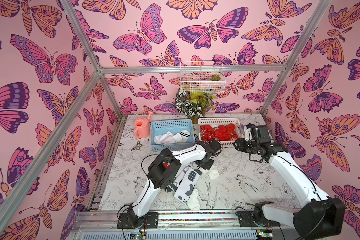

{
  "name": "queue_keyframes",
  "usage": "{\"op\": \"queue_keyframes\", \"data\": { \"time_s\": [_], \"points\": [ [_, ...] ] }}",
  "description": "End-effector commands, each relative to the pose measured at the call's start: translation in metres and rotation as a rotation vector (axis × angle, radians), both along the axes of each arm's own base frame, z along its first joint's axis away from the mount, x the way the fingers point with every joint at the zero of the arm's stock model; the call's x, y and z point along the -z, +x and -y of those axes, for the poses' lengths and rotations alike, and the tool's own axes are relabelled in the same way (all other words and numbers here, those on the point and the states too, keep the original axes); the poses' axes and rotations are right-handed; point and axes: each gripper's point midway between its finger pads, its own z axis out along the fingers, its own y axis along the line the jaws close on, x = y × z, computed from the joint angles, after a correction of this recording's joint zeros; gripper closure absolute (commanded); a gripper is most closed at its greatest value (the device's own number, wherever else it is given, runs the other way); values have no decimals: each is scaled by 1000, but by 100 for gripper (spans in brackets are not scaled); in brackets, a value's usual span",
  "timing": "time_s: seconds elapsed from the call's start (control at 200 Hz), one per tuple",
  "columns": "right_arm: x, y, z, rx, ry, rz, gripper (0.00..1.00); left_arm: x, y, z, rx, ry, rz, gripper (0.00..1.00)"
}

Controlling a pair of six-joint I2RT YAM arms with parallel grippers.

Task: Sort the socks into the basket by color
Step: Pick up the sock at the center of the board.

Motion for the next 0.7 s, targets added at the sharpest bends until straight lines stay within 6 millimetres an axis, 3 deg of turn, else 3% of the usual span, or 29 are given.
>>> {"op": "queue_keyframes", "data": {
  "time_s": [0.0,0.12,0.466,0.697],
  "points": [
    [-5,-3,5,8,-18,13,53,26,-11,-12,-8,64,-57,90],
    [-6,-1,5,6,-17,18,53,-3,0,-16,-24,55,28,95],
    [-10,1,0,-11,0,26,53,-136,25,-44,-88,-52,314,96],
    [-8,3,-4,-26,20,22,53,-179,60,-86,-156,-65,411,96]
  ]
}}
